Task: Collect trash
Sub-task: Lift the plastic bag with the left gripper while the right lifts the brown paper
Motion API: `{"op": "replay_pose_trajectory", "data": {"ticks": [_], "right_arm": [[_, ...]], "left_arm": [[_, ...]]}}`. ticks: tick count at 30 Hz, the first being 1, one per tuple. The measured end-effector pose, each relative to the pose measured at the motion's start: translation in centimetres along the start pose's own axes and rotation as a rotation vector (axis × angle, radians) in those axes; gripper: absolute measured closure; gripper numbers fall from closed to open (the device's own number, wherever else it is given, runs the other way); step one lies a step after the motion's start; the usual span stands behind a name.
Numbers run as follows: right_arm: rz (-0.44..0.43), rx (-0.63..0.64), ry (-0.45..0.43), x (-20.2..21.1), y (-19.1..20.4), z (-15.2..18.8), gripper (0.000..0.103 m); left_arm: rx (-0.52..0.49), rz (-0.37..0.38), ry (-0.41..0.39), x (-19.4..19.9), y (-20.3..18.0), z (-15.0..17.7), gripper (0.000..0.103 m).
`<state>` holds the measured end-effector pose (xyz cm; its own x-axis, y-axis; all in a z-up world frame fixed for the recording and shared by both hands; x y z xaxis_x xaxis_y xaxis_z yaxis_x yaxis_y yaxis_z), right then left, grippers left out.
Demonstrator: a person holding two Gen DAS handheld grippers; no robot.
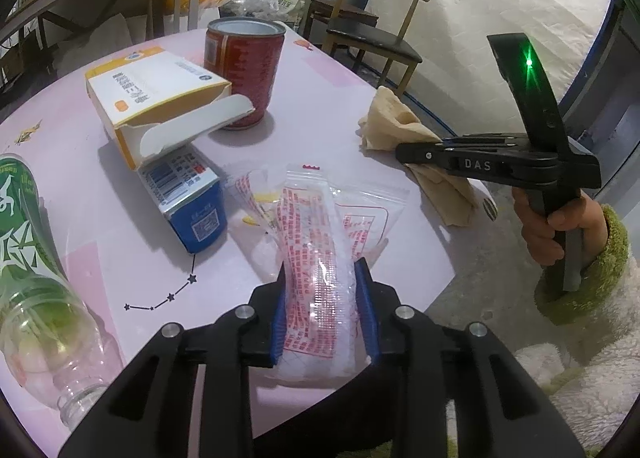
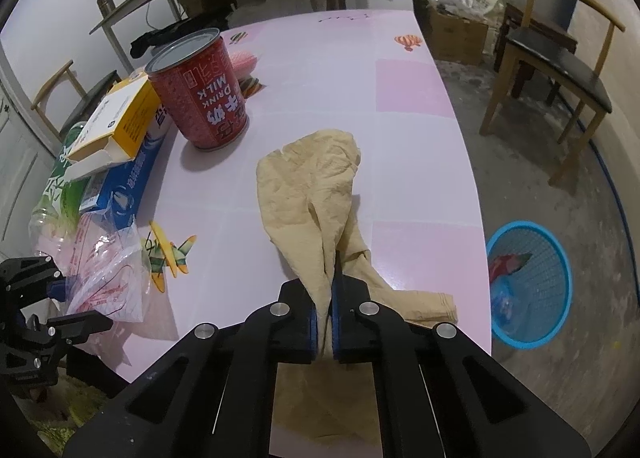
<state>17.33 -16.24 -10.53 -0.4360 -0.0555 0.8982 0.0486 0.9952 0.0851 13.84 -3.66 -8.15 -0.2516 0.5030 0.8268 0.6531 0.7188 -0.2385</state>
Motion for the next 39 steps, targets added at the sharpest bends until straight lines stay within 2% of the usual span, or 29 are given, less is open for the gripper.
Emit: {"op": "replay_pose_trajectory", "data": {"ticks": [20, 39], "right_arm": [[-0.013, -0.044, -0.061, 2.2, -0.5, -0.5, 0.1], [-0.02, -0.056, -0.076, 2.8, -0.5, -0.6, 0.1]], "left_arm": [[-0.03, 0.079, -0.09, 2.6, 0.1, 0.3, 0.075], [-0.025, 0.09, -0.122, 3.1, 0.6, 0.3, 0.075]]}}
Point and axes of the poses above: each gripper's, at about its wrist camera, not at the fingertips, and x roughly against the way its jaws point, y to its left, z to its underside, the point moved 2 cm from there along -x, roughly the way its jaws point, and after that the axes turned 4 degrees about y, right-handed, at the moved point
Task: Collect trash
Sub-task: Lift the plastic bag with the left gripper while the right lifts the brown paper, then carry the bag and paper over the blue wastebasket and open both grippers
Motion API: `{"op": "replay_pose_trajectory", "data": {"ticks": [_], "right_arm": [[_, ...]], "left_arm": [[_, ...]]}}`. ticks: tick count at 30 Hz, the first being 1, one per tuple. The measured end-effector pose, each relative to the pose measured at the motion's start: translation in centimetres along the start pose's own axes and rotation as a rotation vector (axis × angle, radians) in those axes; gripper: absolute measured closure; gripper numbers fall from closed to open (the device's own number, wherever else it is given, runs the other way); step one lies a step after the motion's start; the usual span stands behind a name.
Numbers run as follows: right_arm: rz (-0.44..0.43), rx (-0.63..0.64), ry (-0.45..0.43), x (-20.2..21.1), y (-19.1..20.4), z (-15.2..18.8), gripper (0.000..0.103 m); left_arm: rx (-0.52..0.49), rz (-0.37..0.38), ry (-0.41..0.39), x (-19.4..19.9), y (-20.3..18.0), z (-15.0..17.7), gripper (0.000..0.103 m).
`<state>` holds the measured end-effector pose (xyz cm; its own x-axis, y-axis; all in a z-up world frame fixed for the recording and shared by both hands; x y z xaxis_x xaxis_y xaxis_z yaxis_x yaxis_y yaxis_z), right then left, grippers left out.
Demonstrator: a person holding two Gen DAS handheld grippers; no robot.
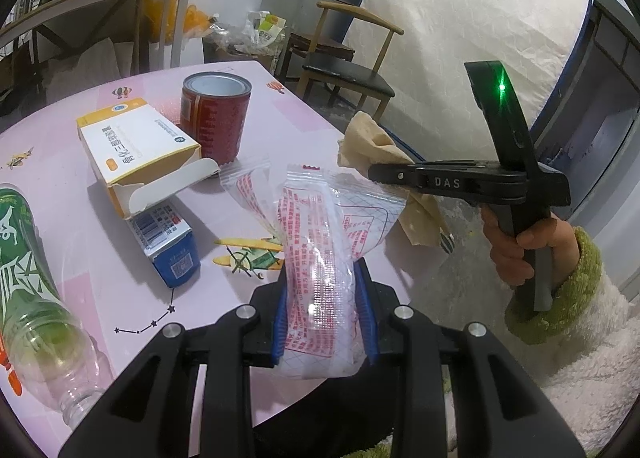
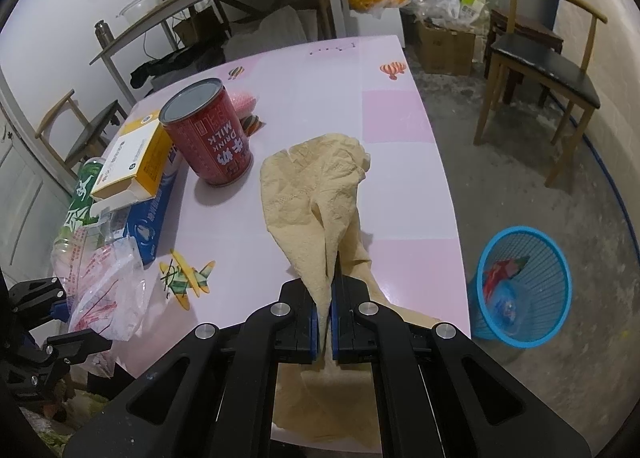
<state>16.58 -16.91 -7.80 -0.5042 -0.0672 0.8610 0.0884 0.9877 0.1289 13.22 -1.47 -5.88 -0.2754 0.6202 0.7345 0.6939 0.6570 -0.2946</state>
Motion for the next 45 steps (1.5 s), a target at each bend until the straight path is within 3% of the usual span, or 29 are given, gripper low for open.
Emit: {"op": "replay_pose_trajectory", "data": {"ticks": [25, 36, 40, 45], "right_arm": [[-0.018, -0.061, -0.042, 1.2, -0.7, -0.5, 0.1], [-0.024, -0.118, -0.086, 2.6, -2.0, -0.5, 0.1], [0.013, -0.187, -0.134, 4.6, -4.4, -0.2, 0.1], [0.107, -0.403, -0.222, 8.5, -11.6, 1.4, 0.1]], "left_arm": [[0.045, 0.021, -0.099, 2.5, 0.1, -0.2, 0.075], [0.091, 0.064, -0.119, 2.8, 0.6, -1.9, 0.075], [0.101, 0.105, -0.118, 2.4, 0.2, -4.4, 0.075], [0.081, 0.137, -0.078, 0.5, -1.6, -9.0, 0.075]]}}
Point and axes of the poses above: each gripper's, at about its wrist camera, not at the fingertips, and x roughly against the way its jaws point, y to its left, z to its underside, the point moved 2 cm from there along -x, roughly the way its jaws point, and after that the axes turned 4 degrees about y, right-handed, at the moved point
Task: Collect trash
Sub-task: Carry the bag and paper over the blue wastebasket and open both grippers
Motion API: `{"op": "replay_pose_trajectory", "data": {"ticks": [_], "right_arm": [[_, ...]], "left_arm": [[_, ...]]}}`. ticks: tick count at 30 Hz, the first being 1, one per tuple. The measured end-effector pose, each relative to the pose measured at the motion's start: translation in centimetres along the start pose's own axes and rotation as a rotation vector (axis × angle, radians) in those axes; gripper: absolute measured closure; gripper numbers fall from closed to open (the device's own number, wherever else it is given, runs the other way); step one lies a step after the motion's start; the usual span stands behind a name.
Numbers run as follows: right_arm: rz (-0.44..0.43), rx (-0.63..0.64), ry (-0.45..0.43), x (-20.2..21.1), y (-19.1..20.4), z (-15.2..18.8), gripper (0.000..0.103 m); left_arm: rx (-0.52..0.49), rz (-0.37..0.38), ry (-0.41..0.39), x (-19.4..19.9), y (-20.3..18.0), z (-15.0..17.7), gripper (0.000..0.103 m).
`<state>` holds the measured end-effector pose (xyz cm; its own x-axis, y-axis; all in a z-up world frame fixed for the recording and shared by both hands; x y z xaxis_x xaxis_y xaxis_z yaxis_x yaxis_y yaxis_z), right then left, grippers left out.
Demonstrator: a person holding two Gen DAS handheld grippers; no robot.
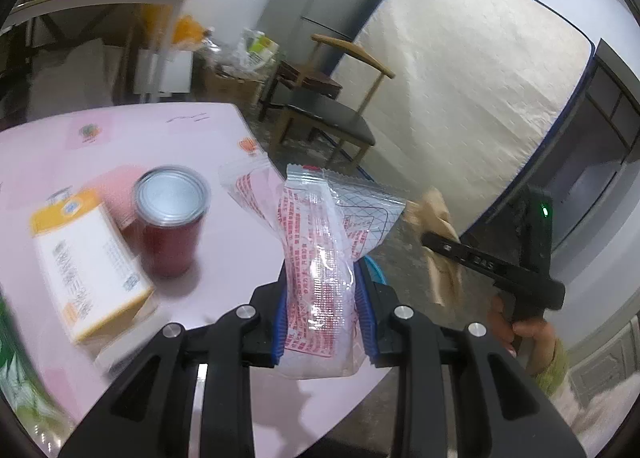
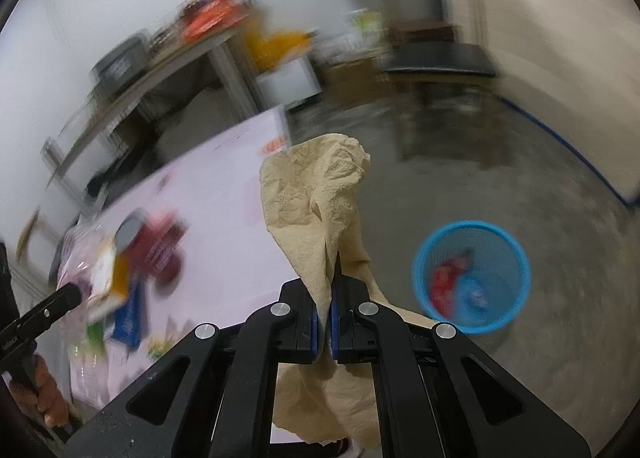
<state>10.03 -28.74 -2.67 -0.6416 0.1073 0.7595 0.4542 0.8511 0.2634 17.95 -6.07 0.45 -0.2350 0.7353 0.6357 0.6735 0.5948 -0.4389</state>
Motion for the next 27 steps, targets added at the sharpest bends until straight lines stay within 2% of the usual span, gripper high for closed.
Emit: {"op": "replay_pose_trajectory", "data": {"ticks": [4, 7, 9, 14, 17, 20, 22, 23, 24, 25, 26, 27], "right_arm": [[0.047, -0.175, -0.022, 1.1, -6.4, 0.0, 0.1], [0.062, -0.289, 0.001, 0.6, -10.5, 1.0, 0.1], [0.061, -0.348, 0.025, -0.3, -12.7, 1.9, 0.099], [0.0, -0.481, 0.105, -4.3, -17.0, 2.9, 0.099], [-0.046, -0.558, 0.153, -7.3, -19.6, 2.6, 0.099], [-0.078, -0.624, 0.187, -10.4, -21.8, 1.9, 0.097], [-0.059, -0.653, 0.194, -12.1, -23.1, 1.1, 0.094], [-0.052, -0.653, 0.192, -13.1, -23.7, 0.5, 0.091], [-0.053, -0.658, 0.19, -14.0, -24.2, 0.1, 0.078], [-0.053, -0.67, 0.19, -14.8, -24.9, -0.2, 0.056], [-0.058, -0.686, 0.183, -16.0, -25.8, -0.3, 0.047], [-0.059, -0.687, 0.177, -16.9, -26.2, -0.4, 0.042]], "left_arm": [[-0.05, 0.004, 0.09, -4.3, -3.4, -3.7, 0.075], [-0.064, 0.038, 0.173, -8.3, -6.0, -5.4, 0.074], [-0.062, 0.058, 0.258, -12.4, -8.0, -6.4, 0.074], [-0.009, 0.065, 0.456, -22.3, -11.0, -6.6, 0.073], [0.031, 0.06, 0.545, -27.3, -11.9, -6.2, 0.073], [0.034, 0.024, 0.593, -31.7, -12.9, -5.9, 0.073], [0.02, 0.014, 0.592, -33.6, -13.7, -6.1, 0.073], [0.012, 0.011, 0.583, -34.5, -14.1, -6.4, 0.071], [0.013, 0.01, 0.578, -35.1, -14.2, -7.0, 0.064], [0.021, 0.009, 0.569, -35.7, -14.2, -7.4, 0.052], [0.03, 0.005, 0.56, -36.6, -14.2, -7.5, 0.041], [0.042, 0.003, 0.546, -37.2, -14.2, -7.6, 0.038]]}}
Point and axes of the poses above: each gripper's, at about its wrist camera, not at the fingertips, and x roughly against the way its jaws point, y to its left, z to its underside, the point moved 2 cm from there along -x, roughly the way its jaws point, and after that the axes turned 4 degrees about y, right-handed, at the moved point
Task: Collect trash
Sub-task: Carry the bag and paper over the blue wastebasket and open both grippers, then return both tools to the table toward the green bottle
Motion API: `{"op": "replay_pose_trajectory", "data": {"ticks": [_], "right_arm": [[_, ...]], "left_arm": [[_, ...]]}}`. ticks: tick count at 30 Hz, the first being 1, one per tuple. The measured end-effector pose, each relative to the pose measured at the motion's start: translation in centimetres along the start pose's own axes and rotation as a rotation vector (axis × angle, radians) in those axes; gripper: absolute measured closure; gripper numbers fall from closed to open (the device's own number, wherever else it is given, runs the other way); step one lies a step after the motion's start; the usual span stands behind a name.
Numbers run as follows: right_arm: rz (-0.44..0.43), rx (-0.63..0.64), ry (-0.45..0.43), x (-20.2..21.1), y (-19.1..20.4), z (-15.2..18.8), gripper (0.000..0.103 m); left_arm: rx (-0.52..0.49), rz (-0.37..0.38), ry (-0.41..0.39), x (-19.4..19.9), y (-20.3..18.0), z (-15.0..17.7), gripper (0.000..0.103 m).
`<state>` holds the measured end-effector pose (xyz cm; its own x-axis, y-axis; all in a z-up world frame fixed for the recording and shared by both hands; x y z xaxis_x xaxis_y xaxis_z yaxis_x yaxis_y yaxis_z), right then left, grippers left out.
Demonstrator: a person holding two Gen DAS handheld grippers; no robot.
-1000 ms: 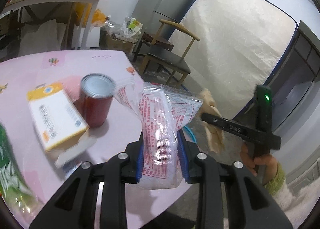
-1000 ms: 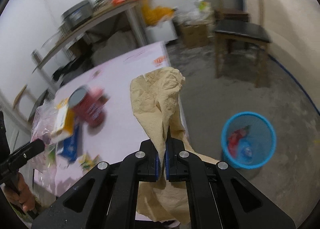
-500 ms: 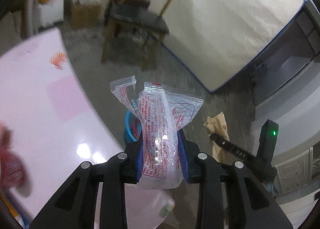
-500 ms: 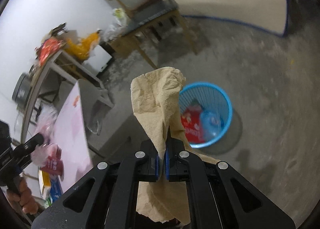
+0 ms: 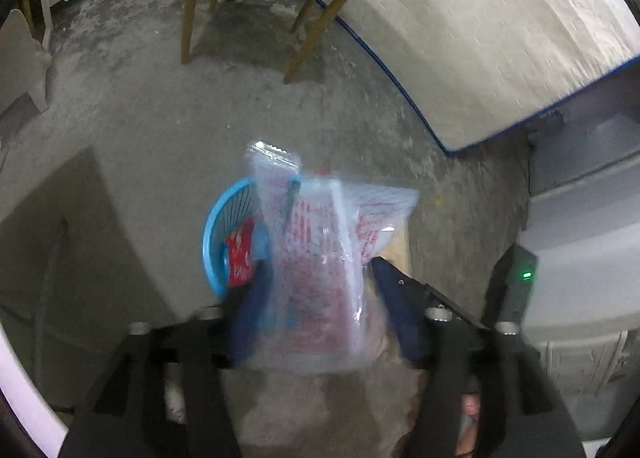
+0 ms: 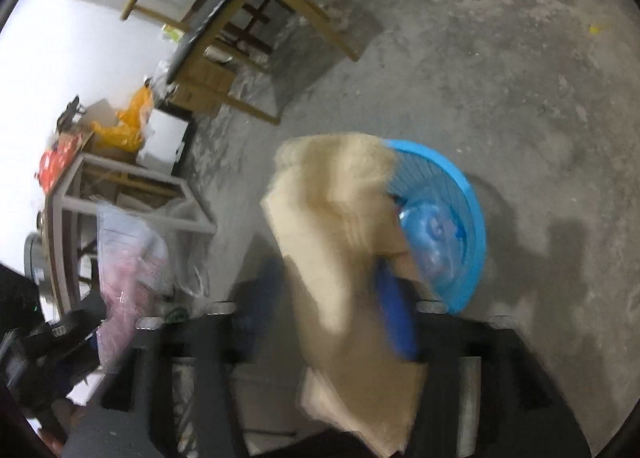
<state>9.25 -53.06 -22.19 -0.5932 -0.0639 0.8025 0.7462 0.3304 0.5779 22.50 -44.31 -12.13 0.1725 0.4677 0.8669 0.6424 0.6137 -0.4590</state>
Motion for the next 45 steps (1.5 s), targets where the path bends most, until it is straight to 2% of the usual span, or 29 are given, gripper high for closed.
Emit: {"op": "replay_pose_trajectory", "data": {"ticks": [3, 7, 12, 16, 20, 23, 28, 34, 38, 42, 45], "right_arm": [[0.064, -0.008, 0.003, -1.9, -1.6, -0.6, 0.04], [0.071, -0.047, 0.019, -2.8, -3.3, -0.5, 0.04], [0.081, -0.047, -0.016, -1.7, -3.7, -0.2, 0.039], [0.092, -0.014, -0.053, -0.1, -3.4, 0.5, 0.039], [0.103, 0.053, -0.101, 2.4, -2.3, 1.9, 0.039], [0.1, 0.134, -0.147, 5.4, -0.3, 3.8, 0.037], [0.075, 0.31, -0.222, 10.6, 4.2, 7.5, 0.027], [0.019, 0.509, -0.252, 14.6, 10.4, 11.8, 0.017], [-0.028, 0.644, -0.225, 15.4, 15.2, 15.5, 0.014], [-0.04, 0.781, -0.161, 14.1, 19.5, 19.7, 0.012], [-0.043, 0.883, -0.081, 11.9, 22.3, 23.2, 0.01]], "left_arm": [[0.025, 0.005, 0.007, -1.3, 0.5, -1.0, 0.03], [0.05, 0.025, 0.029, -1.4, 1.3, -0.9, 0.03], [0.036, 0.017, 0.008, -0.1, 1.2, -0.9, 0.03], [-0.001, 0.02, -0.029, 2.6, 1.0, 0.0, 0.03], [-0.063, 0.02, -0.102, 7.5, 0.3, 2.4, 0.03], [-0.102, 0.01, -0.172, 11.4, -0.2, 5.0, 0.026], [-0.158, -0.013, -0.287, 18.2, 0.5, 11.6, 0.019], [-0.115, -0.111, -0.41, 25.1, 5.0, 19.9, 0.01], [-0.028, -0.252, -0.51, 29.4, 9.9, 25.8, 0.007], [0.108, -0.335, -0.578, 32.2, 14.9, 30.5, 0.006], [0.219, -0.386, -0.634, 33.9, 18.2, 33.4, 0.006]]}}
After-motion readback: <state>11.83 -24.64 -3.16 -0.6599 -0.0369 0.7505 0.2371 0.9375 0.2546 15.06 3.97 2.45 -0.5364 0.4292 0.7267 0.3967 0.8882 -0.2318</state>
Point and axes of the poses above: each gripper's, at about its wrist camera, not at the fingertips, and x roughly against the way its jaws point, y to its left, z to its underside, the point moved 2 cm from there along -x, roughly the way its jaws point, and after that the axes turned 4 degrees about y, right-handed, at the moved point
